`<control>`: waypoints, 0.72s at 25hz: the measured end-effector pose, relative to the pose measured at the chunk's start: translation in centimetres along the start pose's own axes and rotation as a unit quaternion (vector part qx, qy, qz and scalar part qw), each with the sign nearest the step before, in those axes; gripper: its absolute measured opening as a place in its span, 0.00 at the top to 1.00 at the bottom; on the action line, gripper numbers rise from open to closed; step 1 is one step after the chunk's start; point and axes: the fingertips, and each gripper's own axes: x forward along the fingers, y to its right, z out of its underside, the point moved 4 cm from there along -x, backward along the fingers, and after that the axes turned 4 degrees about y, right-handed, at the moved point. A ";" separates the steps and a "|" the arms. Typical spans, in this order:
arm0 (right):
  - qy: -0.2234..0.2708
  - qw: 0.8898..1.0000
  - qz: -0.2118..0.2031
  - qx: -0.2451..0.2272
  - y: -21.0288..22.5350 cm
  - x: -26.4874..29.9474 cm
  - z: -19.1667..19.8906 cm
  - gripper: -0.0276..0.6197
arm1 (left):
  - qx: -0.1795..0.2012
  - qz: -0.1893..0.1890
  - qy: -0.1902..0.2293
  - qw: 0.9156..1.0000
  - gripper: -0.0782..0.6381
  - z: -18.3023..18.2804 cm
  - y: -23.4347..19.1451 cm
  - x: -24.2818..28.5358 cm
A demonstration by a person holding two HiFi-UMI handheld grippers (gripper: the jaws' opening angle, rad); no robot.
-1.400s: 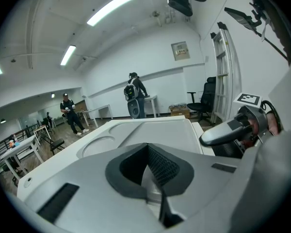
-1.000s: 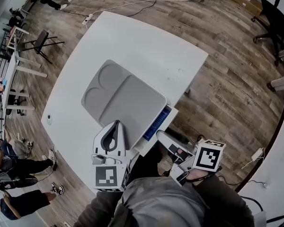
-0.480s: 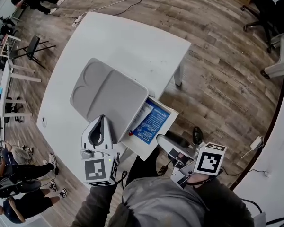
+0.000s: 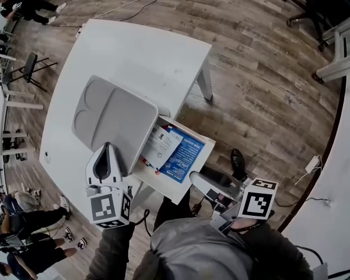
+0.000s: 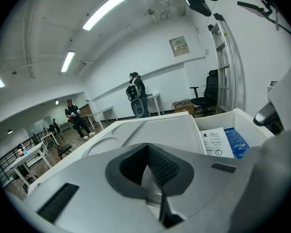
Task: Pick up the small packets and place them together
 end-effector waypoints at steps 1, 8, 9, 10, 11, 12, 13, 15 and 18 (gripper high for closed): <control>0.000 1.000 0.000 0.001 -0.1 -0.1 0.0 0.66 | 0.002 -0.001 -0.001 1.000 0.89 -0.1 -0.2 0.1; 0.001 1.000 0.000 0.002 -0.4 -1.3 0.0 0.66 | 0.009 -0.009 -0.004 1.000 0.89 -0.4 -0.9 0.3; 0.001 1.000 0.000 0.003 -0.4 -1.5 0.1 0.66 | 0.010 -0.010 -0.004 1.000 0.89 -0.5 -0.9 0.3; 0.000 1.000 -0.001 0.003 -0.3 -1.7 0.1 0.66 | 0.010 -0.010 -0.003 1.000 0.89 -0.5 -0.8 0.3; 0.000 1.000 -0.001 0.003 -0.2 -1.8 0.1 0.66 | 0.011 -0.011 -0.004 1.000 0.89 -0.4 -0.8 0.4; 0.000 1.000 0.000 0.004 -0.2 -1.9 0.1 0.66 | 0.012 -0.011 -0.005 1.000 0.89 -0.4 -0.8 0.4; 0.000 1.000 0.000 0.005 -0.3 -2.0 0.1 0.66 | 0.014 -0.012 -0.006 1.000 0.89 -0.4 -0.9 0.5; 0.001 1.000 0.000 0.006 -0.2 -2.4 0.1 0.66 | 0.018 -0.015 -0.005 1.000 0.89 -0.5 -0.9 0.4; 0.001 1.000 -0.002 0.006 0.1 -3.1 0.2 0.66 | 0.018 -0.021 -0.001 1.000 0.89 -0.4 -0.4 0.2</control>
